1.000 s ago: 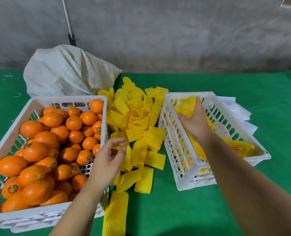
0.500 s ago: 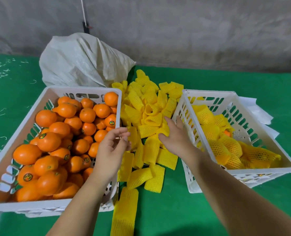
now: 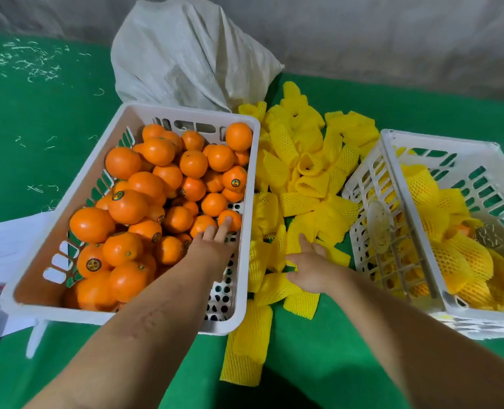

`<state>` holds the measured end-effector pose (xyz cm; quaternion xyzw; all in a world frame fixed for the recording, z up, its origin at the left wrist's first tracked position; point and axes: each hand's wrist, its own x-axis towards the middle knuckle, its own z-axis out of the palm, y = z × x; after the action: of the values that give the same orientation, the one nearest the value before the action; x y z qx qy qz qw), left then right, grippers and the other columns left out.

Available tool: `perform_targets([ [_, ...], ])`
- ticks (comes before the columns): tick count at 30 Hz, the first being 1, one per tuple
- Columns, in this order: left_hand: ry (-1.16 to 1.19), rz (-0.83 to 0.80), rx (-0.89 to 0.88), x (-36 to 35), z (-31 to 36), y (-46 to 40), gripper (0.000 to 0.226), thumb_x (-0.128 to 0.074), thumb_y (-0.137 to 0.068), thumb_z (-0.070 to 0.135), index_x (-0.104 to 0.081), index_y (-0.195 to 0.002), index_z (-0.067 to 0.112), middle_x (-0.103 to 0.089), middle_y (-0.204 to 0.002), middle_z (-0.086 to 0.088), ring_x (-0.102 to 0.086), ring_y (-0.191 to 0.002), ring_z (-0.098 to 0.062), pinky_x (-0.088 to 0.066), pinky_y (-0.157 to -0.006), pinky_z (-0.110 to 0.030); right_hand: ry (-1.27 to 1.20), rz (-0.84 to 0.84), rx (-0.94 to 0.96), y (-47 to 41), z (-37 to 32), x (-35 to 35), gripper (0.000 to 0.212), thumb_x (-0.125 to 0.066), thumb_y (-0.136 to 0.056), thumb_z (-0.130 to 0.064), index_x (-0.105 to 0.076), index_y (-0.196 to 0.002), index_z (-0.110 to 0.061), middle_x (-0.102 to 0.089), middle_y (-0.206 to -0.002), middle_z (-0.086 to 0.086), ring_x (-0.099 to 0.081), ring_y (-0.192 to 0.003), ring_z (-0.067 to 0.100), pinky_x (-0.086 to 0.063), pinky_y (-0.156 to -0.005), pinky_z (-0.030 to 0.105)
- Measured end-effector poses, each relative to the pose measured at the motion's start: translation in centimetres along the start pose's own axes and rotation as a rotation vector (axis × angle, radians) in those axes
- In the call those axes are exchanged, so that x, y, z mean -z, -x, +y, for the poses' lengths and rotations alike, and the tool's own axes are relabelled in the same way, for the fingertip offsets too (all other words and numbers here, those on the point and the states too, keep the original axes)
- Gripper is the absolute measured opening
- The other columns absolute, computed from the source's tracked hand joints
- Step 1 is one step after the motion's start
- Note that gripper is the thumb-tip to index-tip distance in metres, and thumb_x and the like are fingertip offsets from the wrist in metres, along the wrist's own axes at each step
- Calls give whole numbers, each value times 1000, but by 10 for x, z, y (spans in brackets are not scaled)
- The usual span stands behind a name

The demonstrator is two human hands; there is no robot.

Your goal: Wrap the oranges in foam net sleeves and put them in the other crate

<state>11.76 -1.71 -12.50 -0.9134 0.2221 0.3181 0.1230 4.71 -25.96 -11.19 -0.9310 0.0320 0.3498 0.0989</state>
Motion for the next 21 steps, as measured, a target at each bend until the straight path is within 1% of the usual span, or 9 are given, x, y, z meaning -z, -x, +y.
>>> perform_targets([
  [3, -34, 233, 84, 5, 4, -2, 88, -70, -96, 22, -14, -164, 27, -9, -167, -15, -29, -147, -43, -33, -118, -50, -88, 91, 5, 1, -1, -1, 66, -50, -106, -39, -22, -162, -19, 13, -171, -3, 1, -157, 34, -19, -125, 47],
  [5, 8, 287, 114, 9, 4, -5, 93, -69, -97, 21, -6, -165, 26, -11, -167, -16, -30, -147, -41, -34, -118, -48, -150, 191, 15, 3, -3, -1, 66, -52, -106, -33, -23, -162, -16, 8, -172, -4, -5, -157, 33, -21, -124, 44],
  [8, 3, 337, 92, 14, 3, -9, 93, -71, -97, 20, -7, -164, 24, 5, -175, -12, -32, -148, -40, -37, -116, -46, -296, 353, 48, 8, -7, 0, 66, -56, -103, -16, -26, -162, -15, -1, -172, -6, -27, -151, 25, -34, -117, 33],
  [11, -7, 368, 89, 17, 1, -11, 96, -78, -92, 18, -15, -163, 26, -25, -167, -9, -41, -142, -39, -43, -111, -45, -452, 539, 107, 15, -10, 6, 56, -57, -102, -9, -43, -155, -15, -23, -168, -3, -47, -135, 17, -38, -104, 20],
  [14, -98, 382, 132, 17, -3, -8, 89, -75, -94, 20, -21, -163, 31, -41, -152, -11, -44, -137, -38, -42, -110, -45, -594, 725, 181, 21, -11, 10, 39, -59, -102, -8, -60, -140, -15, -51, -149, 3, -56, -126, 18, -49, -103, 28],
  [16, -105, 402, 125, 18, -3, -8, 81, -72, -97, 21, -26, -162, 31, -44, -152, -10, -45, -138, -36, -42, -112, -45, -730, 798, 201, 28, -14, 11, 31, -60, -102, -14, -66, -129, -28, -65, -114, -11, -60, -91, 2, -49, -77, 16],
  [18, -82, 409, 89, 20, -2, -9, 70, -69, -99, 20, -32, -158, 27, -49, -152, -8, -47, -138, -33, -41, -112, -43, -916, 815, 209, 37, -19, 12, 26, -61, -103, -23, -65, -115, -45, -59, -76, -21, -52, -64, -3, -40, -58, 9],
  [19, -67, 412, 76, 20, -2, -9, 66, -68, -99, 19, -34, -156, 25, -51, -150, -6, -48, -138, -32, -41, -111, -42, -1000, 832, 217, 42, -22, 12, 24, -60, -103, -28, -65, -110, -50, -60, -71, -19, -53, -60, -1, -41, -56, 10],
  [21, -47, 424, 85, 19, -1, -9, 67, -68, -99, 18, -33, -156, 25, -51, -151, -6, -47, -138, -31, -42, -112, -42, -1135, 877, 247, 53, -30, 11, 21, -58, -102, -36, -64, -105, -55, -69, -85, -18, -64, -72, 5, -50, -65, 14],
])
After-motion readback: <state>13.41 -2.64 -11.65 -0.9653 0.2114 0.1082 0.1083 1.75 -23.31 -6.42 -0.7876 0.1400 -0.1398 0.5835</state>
